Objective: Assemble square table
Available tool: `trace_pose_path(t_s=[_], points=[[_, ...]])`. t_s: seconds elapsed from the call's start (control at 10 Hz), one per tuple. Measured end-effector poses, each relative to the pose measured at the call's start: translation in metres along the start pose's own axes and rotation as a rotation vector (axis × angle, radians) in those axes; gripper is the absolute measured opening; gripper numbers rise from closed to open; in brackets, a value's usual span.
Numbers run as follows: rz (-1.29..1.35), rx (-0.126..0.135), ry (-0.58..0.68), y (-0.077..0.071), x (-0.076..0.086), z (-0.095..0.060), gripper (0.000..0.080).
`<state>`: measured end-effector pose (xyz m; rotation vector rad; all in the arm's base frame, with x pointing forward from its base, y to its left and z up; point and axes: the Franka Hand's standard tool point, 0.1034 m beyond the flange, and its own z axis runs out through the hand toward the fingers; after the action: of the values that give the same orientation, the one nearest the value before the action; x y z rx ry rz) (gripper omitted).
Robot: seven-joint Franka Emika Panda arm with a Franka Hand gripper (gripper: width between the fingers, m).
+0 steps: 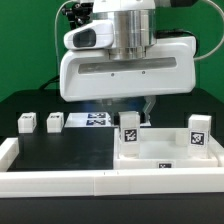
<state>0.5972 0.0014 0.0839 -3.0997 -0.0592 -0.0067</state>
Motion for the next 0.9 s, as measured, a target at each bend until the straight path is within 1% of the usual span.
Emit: trace_pose_path(t_s=[0.4,0.5,0.7,0.9], points=[[0.07,0.001,0.0,0.0,0.0,0.0,0.0291],[0.145,0.002,0.0,-0.0003,0.0,0.0,0.0291],[0.415,0.003,0.009,-0.0029,0.0001,0.0011,0.0291],[0.588,0.007,0.009,-0.0027,0.0002,0.0013,0.0291]])
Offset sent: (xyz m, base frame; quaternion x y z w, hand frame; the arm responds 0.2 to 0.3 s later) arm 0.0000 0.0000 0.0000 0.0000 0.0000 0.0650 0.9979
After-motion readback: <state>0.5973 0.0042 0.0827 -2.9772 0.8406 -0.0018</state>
